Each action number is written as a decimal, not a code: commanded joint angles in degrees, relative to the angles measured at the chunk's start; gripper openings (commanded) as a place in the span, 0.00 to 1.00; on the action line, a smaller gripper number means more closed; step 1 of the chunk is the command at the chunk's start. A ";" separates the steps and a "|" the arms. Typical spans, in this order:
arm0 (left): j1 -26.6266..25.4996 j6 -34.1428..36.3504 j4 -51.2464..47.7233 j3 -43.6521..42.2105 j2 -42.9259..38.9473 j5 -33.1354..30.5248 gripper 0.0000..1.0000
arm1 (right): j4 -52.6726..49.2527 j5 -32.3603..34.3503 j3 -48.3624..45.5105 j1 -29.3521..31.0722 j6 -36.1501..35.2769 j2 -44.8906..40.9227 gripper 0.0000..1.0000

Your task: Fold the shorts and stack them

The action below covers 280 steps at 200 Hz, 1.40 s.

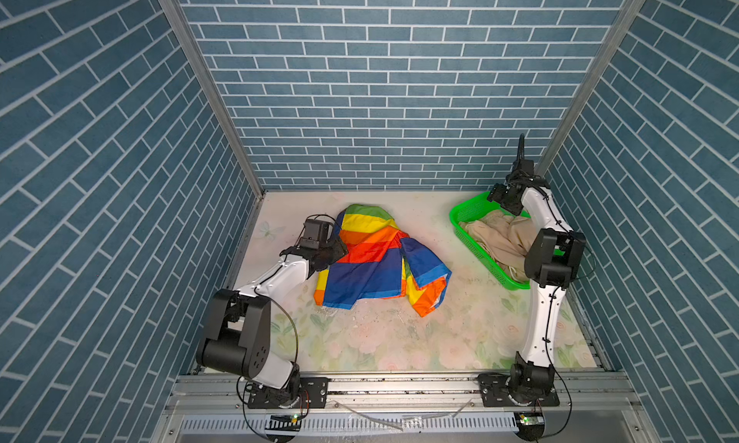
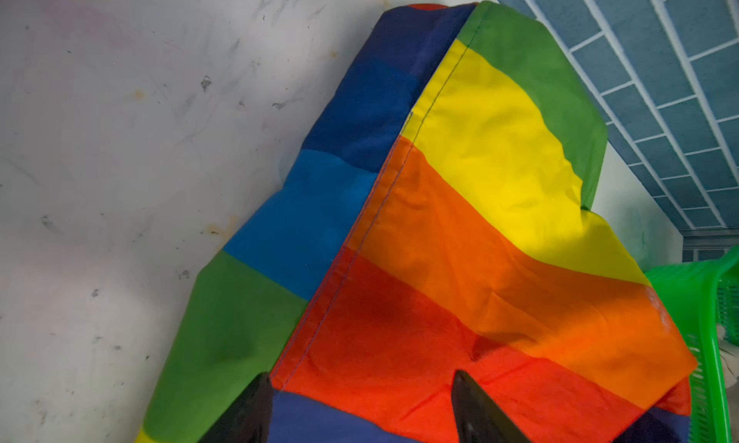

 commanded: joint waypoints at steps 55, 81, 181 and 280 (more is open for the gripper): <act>-0.35 2.28 -4.46 -3.58 0.21 -12.68 0.78 | 18.03 6.49 -30.84 14.54 -2.71 -24.56 0.83; -1.14 2.33 1.93 -4.17 4.74 -7.27 0.77 | 23.73 13.98 -42.60 20.08 -6.47 -34.49 0.84; -7.13 -5.00 0.04 4.62 -1.64 2.01 0.00 | 29.51 20.14 -64.02 55.46 -14.70 -56.05 0.92; -8.11 -24.86 2.58 -2.01 -17.64 6.57 0.00 | 44.55 20.74 -57.00 69.85 -16.06 -41.46 0.99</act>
